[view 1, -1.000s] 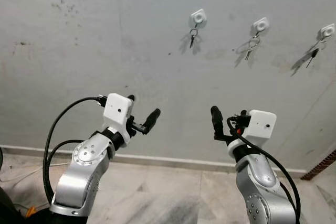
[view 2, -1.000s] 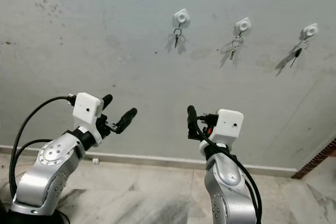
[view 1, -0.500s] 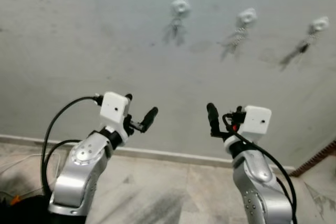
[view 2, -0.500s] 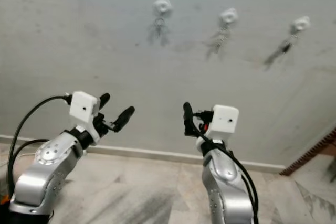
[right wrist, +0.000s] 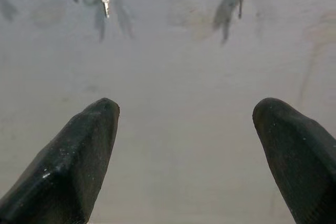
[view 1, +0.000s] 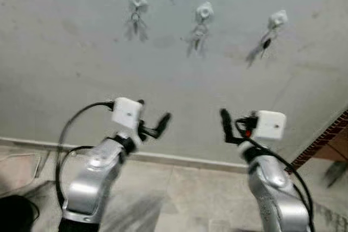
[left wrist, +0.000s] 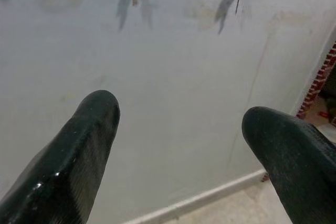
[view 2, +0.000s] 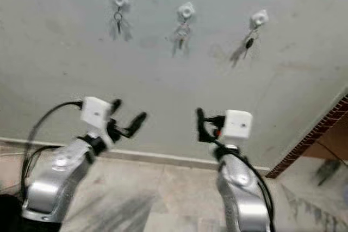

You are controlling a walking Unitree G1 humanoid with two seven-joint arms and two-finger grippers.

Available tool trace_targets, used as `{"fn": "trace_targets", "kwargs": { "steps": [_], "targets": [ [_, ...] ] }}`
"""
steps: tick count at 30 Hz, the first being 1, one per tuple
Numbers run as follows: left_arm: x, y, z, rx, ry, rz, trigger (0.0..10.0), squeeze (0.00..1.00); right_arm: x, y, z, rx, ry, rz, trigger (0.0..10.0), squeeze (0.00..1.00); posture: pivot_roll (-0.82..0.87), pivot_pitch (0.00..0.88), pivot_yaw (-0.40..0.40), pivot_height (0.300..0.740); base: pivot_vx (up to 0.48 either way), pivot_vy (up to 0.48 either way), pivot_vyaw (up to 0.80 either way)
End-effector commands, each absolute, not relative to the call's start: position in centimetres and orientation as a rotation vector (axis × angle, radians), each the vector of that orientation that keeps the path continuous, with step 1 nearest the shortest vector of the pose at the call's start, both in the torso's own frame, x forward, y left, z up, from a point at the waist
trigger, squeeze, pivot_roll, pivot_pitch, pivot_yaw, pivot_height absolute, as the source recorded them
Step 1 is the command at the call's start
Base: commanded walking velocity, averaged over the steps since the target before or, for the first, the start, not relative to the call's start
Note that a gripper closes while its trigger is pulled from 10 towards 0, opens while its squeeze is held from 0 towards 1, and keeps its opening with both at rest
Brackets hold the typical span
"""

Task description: Hang keys on a hook

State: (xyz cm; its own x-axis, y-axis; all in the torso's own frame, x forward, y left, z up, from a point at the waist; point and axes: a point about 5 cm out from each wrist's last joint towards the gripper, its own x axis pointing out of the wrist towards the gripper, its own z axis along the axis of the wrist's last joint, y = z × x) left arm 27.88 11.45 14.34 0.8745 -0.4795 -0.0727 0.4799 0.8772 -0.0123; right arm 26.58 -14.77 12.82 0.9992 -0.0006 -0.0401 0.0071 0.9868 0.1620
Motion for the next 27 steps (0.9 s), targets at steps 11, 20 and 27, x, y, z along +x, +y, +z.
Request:
{"fn": "trace_targets", "kwargs": {
  "steps": [11,20,27],
  "targets": [
    [28.06,11.81,14.24,0.022,0.082,-0.465,10.0,0.0,27.1,-14.16,13.32,0.157,0.024,0.029,10.0,0.0,0.11,0.0,-0.077,0.74,0.0,0.0,0.0],
    [28.02,11.69,14.25,0.023,0.082,-0.476,10.0,0.0,27.05,-14.2,13.4,0.158,0.02,0.024,10.0,0.0,0.12,0.0,-0.075,0.74,-0.226,0.0,0.0],
    [28.04,11.63,14.24,0.018,0.085,-0.479,10.0,0.0,26.95,-14.51,13.41,0.153,0.016,0.006,10.0,0.0,0.11,0.0,-0.075,0.74,-0.279,0.0,0.0]
  ]
}}
